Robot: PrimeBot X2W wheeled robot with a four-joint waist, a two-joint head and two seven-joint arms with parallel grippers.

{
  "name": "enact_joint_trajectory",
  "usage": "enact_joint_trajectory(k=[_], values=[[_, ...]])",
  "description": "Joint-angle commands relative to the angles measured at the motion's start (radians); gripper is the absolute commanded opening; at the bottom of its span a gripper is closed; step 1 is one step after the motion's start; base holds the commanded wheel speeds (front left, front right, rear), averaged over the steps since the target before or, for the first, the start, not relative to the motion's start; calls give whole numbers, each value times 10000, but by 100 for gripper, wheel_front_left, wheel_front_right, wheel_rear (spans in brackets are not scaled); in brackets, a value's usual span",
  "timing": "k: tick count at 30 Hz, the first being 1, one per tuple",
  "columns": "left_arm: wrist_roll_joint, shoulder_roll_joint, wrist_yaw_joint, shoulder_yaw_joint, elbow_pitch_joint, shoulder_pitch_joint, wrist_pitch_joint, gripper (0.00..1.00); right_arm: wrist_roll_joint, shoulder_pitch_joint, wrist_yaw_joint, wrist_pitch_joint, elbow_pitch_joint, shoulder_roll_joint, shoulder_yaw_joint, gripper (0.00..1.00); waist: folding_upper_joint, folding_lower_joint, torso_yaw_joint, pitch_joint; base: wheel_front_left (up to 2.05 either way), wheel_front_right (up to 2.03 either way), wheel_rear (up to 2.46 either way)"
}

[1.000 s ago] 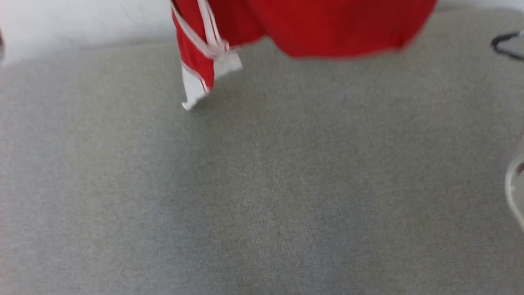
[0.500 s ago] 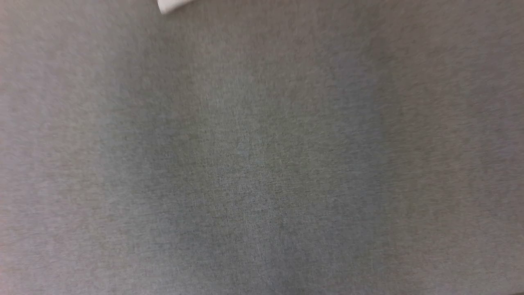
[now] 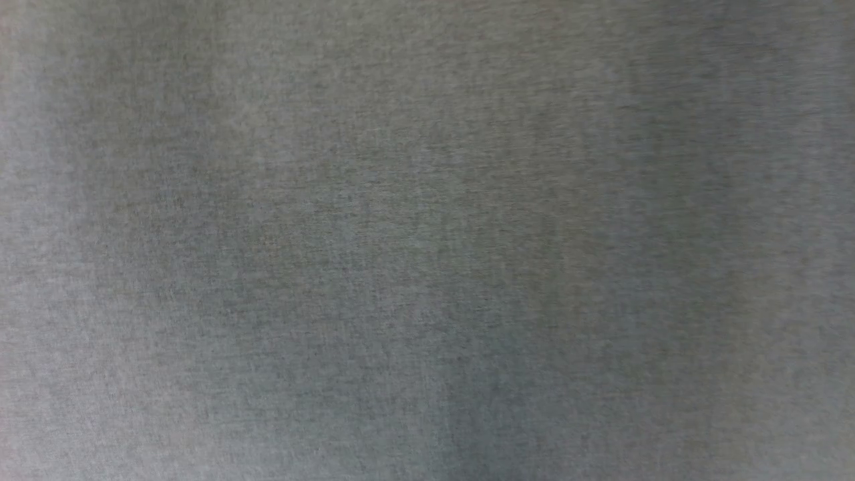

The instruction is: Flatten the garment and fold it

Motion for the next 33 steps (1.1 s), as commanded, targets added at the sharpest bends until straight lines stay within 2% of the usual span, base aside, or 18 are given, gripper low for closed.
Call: enact_joint_trajectory(k=[1,6,10,15,18,24,30,33], values=[[-20,62,-58,111,-182,293,-45,0,64,94,-9,-107,114,-22,161,0,0,-2,267,365,0,0,0],[-331,286,-214,111,-858,1393,-46,0,768,665,-9,-429,429,-156,1179,0,0,-2,284,384,0,0,0],[-765,530,-247,161,-1593,2345,-46,0,2069,1405,-9,-545,121,-200,1849,0,0,-2,284,200,0,0,0],[-1447,782,-253,543,-2722,3774,-46,0,4015,3001,-9,-510,-1310,-532,2622,0,0,-2,324,-103,0,0,0],[-1774,1006,-254,701,-3353,5016,-47,0,5033,4533,-9,-220,-2495,-997,2829,0,0,-2,274,-486,0,0,0],[-2238,1678,-103,949,-4630,7717,-47,0,6201,7767,-9,826,-5119,-1643,2403,0,0,-2,91,-1231,0,0,0],[-2712,2186,613,1119,-5943,10338,-26,0,6762,10607,-9,2161,-7566,-1763,1614,0,0,-2,131,-1892,0,0,0],[-2889,2351,974,949,-6385,11596,103,0,6932,11883,-9,2576,-8487,-1518,1153,0,0,-2,163,-2229,0,0,0]])
